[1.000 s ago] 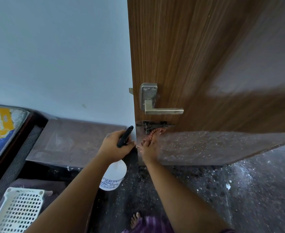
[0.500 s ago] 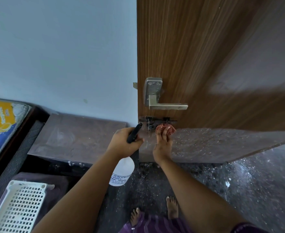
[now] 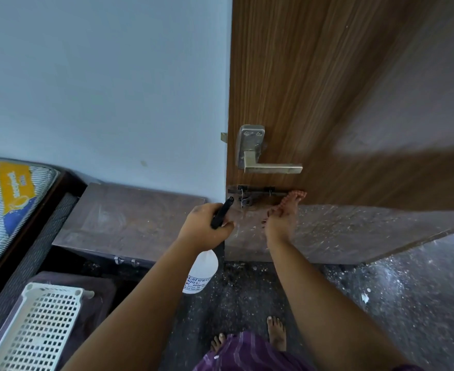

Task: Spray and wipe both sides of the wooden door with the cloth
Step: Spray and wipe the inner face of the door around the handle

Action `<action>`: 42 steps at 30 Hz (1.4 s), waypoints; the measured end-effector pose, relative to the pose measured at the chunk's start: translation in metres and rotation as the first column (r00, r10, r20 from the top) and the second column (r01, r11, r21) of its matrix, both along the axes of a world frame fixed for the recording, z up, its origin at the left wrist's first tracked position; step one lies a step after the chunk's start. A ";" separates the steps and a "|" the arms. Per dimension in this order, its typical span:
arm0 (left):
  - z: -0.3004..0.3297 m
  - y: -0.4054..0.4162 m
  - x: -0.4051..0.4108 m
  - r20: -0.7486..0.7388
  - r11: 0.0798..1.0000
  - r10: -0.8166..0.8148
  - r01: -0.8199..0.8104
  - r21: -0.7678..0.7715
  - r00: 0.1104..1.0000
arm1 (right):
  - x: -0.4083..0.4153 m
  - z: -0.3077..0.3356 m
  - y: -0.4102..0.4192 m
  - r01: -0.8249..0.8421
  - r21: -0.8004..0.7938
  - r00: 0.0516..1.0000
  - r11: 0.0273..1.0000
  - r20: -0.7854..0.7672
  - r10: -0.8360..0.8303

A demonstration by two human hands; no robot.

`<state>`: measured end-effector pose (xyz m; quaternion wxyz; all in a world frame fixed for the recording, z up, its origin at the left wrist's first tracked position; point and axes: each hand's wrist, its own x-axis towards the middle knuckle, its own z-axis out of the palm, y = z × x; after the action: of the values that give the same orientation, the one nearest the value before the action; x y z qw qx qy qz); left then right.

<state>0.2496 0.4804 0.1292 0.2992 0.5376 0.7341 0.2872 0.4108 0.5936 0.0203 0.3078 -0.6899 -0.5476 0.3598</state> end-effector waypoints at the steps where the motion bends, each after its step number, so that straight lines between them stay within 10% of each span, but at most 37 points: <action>1: 0.000 0.000 0.001 0.006 1.000 0.000 0.000 0.001 1.000 | -0.001 0.003 -0.003 -0.042 0.093 0.999 0.995 0.033 0.040; 7: -0.002 0.000 0.006 0.008 1.000 -0.020 0.020 0.002 1.000 | 0.028 -0.033 -0.023 -0.526 -0.003 0.762 0.850 0.443 0.473; 13: -0.008 -0.002 0.005 -0.005 1.000 -0.027 0.028 0.012 1.000 | -0.004 -0.003 -0.015 -0.244 0.095 0.930 0.965 0.306 0.205; 21: -0.007 0.000 0.003 -0.018 1.000 -0.031 0.031 0.003 0.999 | 0.047 -0.019 -0.002 -0.641 -0.042 0.515 0.767 0.718 0.469; 28: -0.006 0.004 0.006 -0.017 0.999 -0.023 0.022 -0.041 1.000 | 0.009 -0.027 -0.018 -0.438 0.006 0.839 0.899 0.363 0.406; 42: -0.020 -0.001 -0.009 -0.117 0.990 0.008 -0.024 -0.142 0.993 | -0.039 -0.029 -0.066 -0.133 -0.385 0.961 0.913 -0.276 0.024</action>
<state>0.2408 0.4794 0.1093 0.2913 0.5248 0.7732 0.2045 0.3716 0.5277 -0.0092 0.2163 -0.6609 -0.4438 0.5653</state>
